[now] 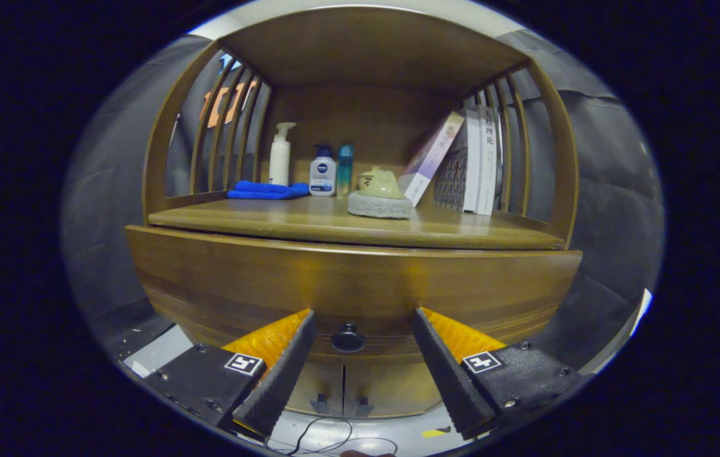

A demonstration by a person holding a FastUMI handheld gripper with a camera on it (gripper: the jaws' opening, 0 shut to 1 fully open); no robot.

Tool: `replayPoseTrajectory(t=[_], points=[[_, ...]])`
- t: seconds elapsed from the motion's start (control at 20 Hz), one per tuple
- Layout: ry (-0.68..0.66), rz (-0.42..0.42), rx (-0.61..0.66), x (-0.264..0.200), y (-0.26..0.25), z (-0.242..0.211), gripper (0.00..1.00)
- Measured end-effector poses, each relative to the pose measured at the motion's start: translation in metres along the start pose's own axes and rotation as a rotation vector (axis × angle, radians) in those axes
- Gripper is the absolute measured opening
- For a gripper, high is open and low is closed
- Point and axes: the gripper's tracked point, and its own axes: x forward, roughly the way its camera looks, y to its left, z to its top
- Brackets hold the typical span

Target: Pull open the drawer, take out the items inside it, and place them on the countertop above the cabinet.

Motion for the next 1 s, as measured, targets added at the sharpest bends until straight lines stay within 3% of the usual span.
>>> replayPoseTrajectory(t=[0.5,0.8,1.0], points=[[0.014,-0.036,-0.045,0.007,-0.006,0.004,1.0],[-0.098,0.072,0.014,-0.066,-0.011,0.081,1.0],[-0.196,0.085,-0.004,-0.124,-0.042,0.147,1.0]])
